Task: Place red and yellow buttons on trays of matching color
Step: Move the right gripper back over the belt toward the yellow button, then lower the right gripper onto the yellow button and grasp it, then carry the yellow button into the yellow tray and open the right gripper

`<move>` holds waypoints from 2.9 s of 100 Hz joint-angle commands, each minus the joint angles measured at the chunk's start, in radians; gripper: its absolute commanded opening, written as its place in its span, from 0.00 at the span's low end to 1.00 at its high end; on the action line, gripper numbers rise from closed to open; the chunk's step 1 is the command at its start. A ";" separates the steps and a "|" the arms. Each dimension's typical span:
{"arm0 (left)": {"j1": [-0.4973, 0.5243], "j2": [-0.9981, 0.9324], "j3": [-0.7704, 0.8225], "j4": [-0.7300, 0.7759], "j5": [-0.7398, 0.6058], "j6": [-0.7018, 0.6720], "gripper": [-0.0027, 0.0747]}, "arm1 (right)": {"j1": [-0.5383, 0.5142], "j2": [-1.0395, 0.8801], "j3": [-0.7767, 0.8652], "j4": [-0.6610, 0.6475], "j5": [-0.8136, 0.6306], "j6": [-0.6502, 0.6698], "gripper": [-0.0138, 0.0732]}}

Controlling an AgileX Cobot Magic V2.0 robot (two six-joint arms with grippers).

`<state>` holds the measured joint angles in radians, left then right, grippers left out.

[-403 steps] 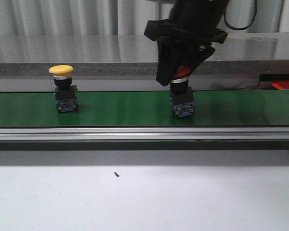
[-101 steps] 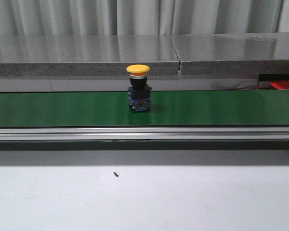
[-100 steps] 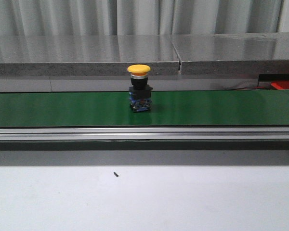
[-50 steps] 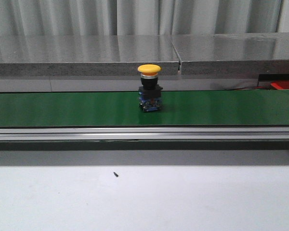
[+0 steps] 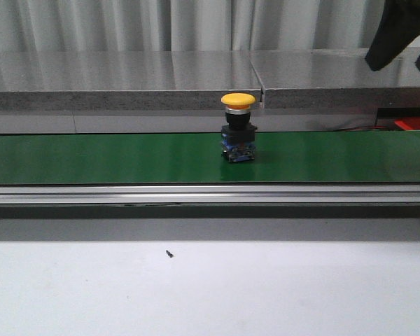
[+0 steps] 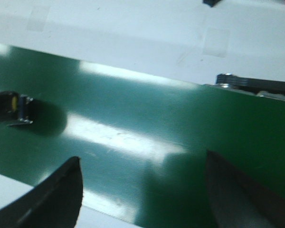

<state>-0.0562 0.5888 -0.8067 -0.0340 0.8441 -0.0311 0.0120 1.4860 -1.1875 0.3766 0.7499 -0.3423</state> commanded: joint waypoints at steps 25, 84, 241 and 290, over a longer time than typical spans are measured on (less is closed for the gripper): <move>-0.006 0.006 -0.027 -0.012 -0.067 0.000 0.01 | 0.068 -0.015 -0.028 0.027 0.069 -0.093 0.78; -0.006 0.006 -0.027 -0.012 -0.067 0.000 0.01 | 0.234 0.214 -0.177 0.032 0.066 -0.166 0.78; -0.006 0.006 -0.027 -0.012 -0.067 0.000 0.01 | -0.286 -0.033 0.046 0.094 -0.015 -0.045 0.38; -0.006 0.006 -0.027 -0.012 -0.067 0.000 0.01 | -0.663 -0.030 0.173 0.079 -0.193 0.102 0.38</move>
<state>-0.0562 0.5888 -0.8067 -0.0340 0.8441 -0.0311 -0.6105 1.4925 -1.0123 0.4403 0.6311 -0.2671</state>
